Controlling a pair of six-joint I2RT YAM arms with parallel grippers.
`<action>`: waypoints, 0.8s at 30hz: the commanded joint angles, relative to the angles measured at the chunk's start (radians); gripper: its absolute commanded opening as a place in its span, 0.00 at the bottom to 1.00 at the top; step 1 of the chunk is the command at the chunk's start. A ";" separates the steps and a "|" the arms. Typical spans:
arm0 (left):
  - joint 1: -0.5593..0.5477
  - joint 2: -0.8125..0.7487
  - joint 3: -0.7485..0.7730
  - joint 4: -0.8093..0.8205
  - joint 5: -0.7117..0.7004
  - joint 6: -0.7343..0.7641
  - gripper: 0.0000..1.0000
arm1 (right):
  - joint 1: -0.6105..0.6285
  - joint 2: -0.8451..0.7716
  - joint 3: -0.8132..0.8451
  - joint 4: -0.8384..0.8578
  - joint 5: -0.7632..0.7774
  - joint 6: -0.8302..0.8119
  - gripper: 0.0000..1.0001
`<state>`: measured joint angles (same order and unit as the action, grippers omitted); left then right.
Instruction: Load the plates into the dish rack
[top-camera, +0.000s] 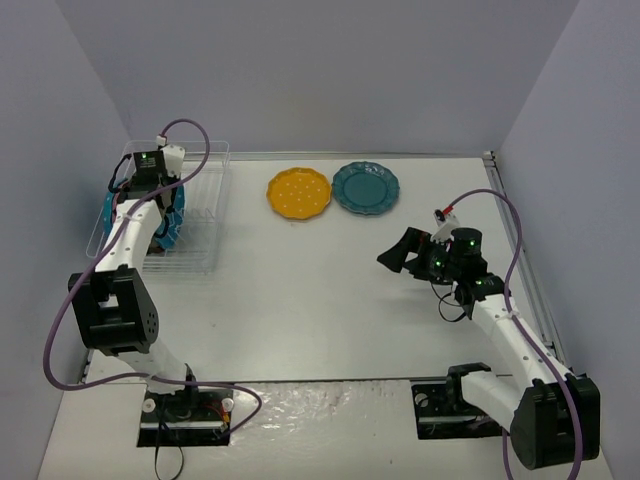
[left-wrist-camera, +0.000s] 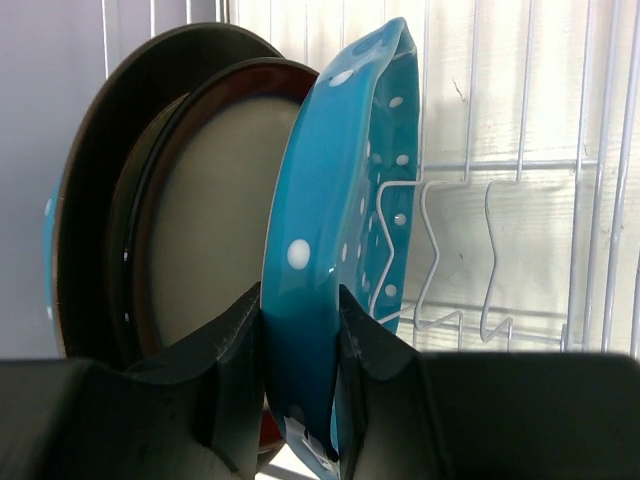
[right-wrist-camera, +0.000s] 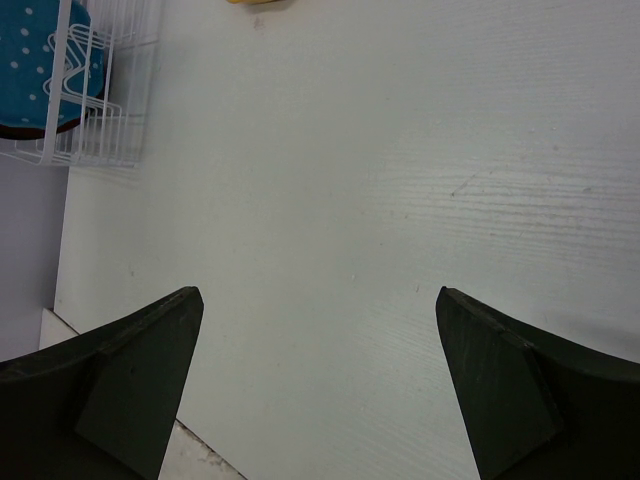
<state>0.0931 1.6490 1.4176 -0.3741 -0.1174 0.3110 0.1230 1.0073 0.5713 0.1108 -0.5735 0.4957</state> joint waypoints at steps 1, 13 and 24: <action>0.025 -0.089 -0.007 0.216 -0.067 -0.049 0.20 | -0.006 -0.001 0.001 0.067 -0.026 0.002 1.00; 0.030 -0.132 -0.049 0.265 -0.059 -0.078 0.65 | -0.006 -0.019 0.012 0.066 0.070 0.031 0.99; -0.025 -0.262 0.055 0.143 0.049 -0.264 0.97 | -0.007 0.161 0.098 0.203 0.276 0.143 0.96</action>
<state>0.0996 1.4918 1.3519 -0.2159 -0.1029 0.1583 0.1230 1.0834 0.5952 0.1543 -0.3852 0.5763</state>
